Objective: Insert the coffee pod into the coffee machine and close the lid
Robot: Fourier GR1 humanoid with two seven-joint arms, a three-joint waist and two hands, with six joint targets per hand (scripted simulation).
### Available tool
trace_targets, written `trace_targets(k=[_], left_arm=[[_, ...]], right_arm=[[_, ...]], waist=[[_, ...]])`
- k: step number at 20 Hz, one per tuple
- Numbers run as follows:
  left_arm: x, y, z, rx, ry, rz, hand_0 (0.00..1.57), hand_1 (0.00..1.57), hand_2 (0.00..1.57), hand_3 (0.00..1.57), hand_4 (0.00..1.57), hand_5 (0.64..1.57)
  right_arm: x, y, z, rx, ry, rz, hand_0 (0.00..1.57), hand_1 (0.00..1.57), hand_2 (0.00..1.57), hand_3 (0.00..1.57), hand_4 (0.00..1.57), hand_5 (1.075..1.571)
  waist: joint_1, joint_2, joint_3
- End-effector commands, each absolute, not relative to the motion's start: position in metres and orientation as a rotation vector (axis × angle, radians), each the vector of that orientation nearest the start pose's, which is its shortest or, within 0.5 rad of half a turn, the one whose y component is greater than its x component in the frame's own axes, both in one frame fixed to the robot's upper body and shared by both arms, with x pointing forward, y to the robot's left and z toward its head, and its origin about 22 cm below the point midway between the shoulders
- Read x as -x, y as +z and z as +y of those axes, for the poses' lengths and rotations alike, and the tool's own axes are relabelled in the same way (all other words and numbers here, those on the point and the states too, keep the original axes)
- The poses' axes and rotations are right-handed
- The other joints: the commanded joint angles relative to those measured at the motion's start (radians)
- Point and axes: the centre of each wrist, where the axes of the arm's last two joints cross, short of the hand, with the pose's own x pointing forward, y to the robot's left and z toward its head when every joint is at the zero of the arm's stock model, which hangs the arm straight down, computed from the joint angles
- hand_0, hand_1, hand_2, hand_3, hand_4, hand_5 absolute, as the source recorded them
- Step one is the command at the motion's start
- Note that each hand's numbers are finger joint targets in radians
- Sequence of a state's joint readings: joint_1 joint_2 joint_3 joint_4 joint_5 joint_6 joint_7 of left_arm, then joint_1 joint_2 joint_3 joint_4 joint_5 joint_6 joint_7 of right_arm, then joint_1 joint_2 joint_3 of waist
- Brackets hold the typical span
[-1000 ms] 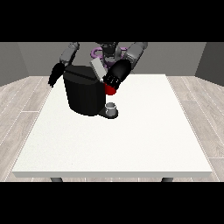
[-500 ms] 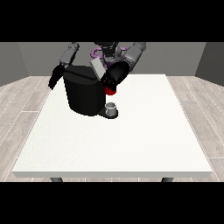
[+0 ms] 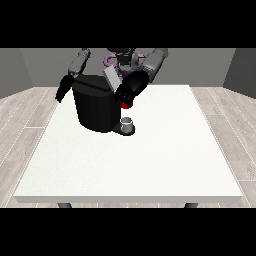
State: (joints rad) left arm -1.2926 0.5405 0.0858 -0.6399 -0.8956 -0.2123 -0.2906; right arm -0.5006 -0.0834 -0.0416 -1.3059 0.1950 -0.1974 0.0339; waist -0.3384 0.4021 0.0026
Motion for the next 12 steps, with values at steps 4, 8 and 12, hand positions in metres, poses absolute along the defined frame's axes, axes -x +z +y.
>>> trace_targets(k=[4,8,12], left_arm=[[-0.454,0.312,0.276,-1.021,-1.177,-1.734,0.00,0.00,0.59,0.46,0.00,1.571],[-0.456,0.307,0.269,-1.008,-1.206,-1.740,0.00,0.00,0.53,0.45,0.00,1.571],[-0.459,0.286,0.248,-0.951,-1.241,-1.700,0.00,0.00,0.33,0.23,0.00,1.571]], right_arm=[[-0.359,0.082,-0.212,0.318,0.164,-1.764,0.00,0.00,0.00,0.00,0.15,1.571],[-0.354,0.075,-0.190,0.307,0.110,-1.760,0.00,0.00,0.00,0.00,0.00,1.571],[-0.359,0.057,-0.229,0.313,0.086,-1.700,0.00,0.00,0.00,0.00,0.15,1.571]], waist=[[0.009,0.025,-0.0023],[0.022,-0.017,-0.0025],[0.071,-0.057,-0.0019]])
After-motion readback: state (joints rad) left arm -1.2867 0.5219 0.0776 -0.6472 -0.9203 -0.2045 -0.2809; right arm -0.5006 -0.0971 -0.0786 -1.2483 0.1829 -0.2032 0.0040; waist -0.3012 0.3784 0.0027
